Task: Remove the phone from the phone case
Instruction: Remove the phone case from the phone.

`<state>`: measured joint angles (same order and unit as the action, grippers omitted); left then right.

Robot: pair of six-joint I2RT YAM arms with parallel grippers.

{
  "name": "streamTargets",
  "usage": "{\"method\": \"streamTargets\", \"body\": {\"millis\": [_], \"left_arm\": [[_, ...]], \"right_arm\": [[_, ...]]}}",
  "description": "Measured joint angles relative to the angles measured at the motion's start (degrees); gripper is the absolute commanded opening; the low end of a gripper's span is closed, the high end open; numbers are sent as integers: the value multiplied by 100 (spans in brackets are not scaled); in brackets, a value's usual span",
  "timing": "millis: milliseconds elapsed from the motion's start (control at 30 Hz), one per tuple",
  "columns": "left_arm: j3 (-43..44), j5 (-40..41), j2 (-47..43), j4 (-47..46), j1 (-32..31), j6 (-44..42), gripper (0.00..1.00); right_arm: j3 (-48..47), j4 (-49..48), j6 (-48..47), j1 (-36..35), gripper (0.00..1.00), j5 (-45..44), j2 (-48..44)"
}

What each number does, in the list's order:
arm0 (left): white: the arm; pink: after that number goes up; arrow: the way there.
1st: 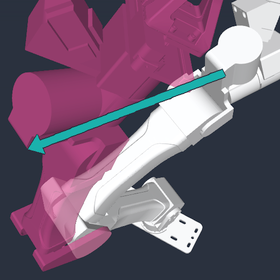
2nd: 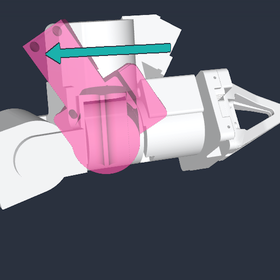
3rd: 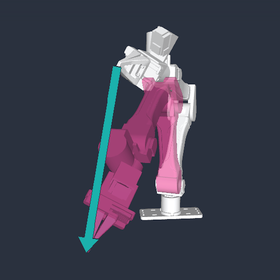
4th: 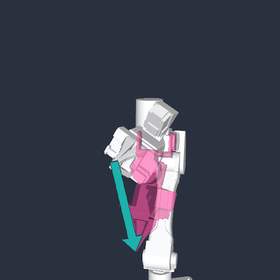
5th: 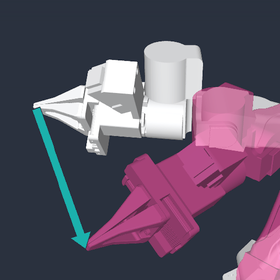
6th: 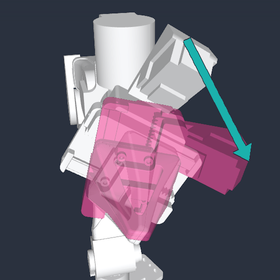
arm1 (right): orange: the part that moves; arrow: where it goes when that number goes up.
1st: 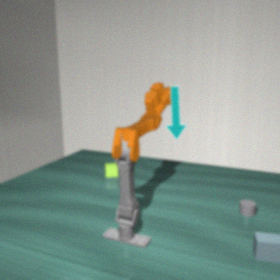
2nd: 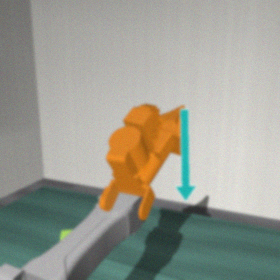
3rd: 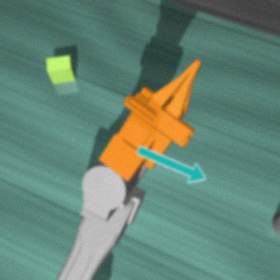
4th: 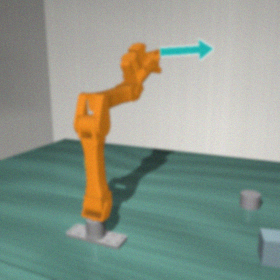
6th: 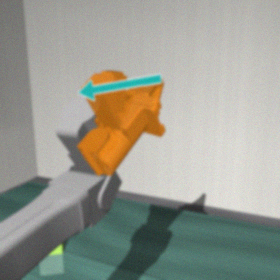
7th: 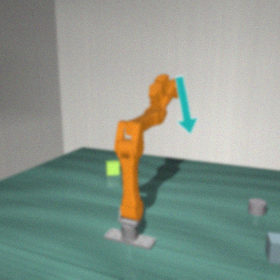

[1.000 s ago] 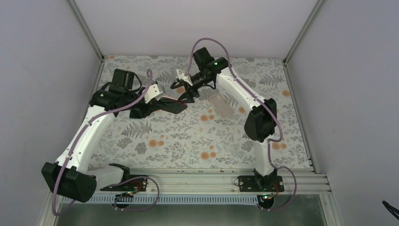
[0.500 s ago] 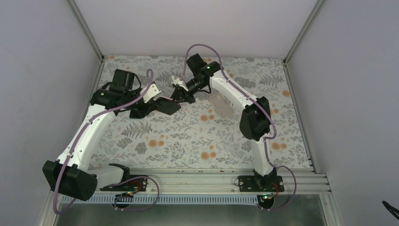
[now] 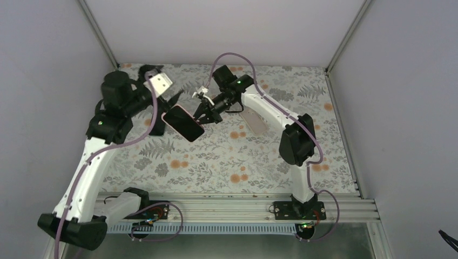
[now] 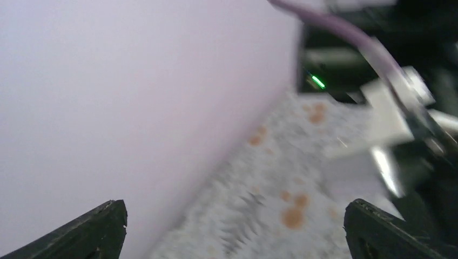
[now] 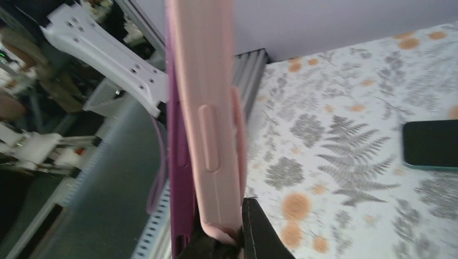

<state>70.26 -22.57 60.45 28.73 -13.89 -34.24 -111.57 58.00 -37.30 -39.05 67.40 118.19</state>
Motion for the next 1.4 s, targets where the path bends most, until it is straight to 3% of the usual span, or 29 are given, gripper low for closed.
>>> {"method": "streamTargets", "body": {"millis": [100, 267, 467, 600, 1033, 1400], "left_arm": [[50, 326, -348, -728, 63, 11, 100], [142, 649, -750, -1027, 66, -72, 100], [181, 1005, -776, -1368, -46, 140, 100], [37, 1561, -656, -1836, -544, 245, 100], [-723, 3285, 1156, -4022, -2396, -216, 100], [-243, 3891, 2573, -5342, -2627, -365, 100]], "right_arm": [[79, -254, 667, -72, 3, 157, -101], [83, -1180, 1989, 282, 3, -138, -245], [-120, -2288, 3274, 1156, 3, -1569, -251], [-289, -2863, 3663, 1519, 3, -2564, -254], [243, -4000, 4597, 1392, 3, -4437, -1145], [1213, -4415, 4948, 1360, 3, -4828, -2225]]}}
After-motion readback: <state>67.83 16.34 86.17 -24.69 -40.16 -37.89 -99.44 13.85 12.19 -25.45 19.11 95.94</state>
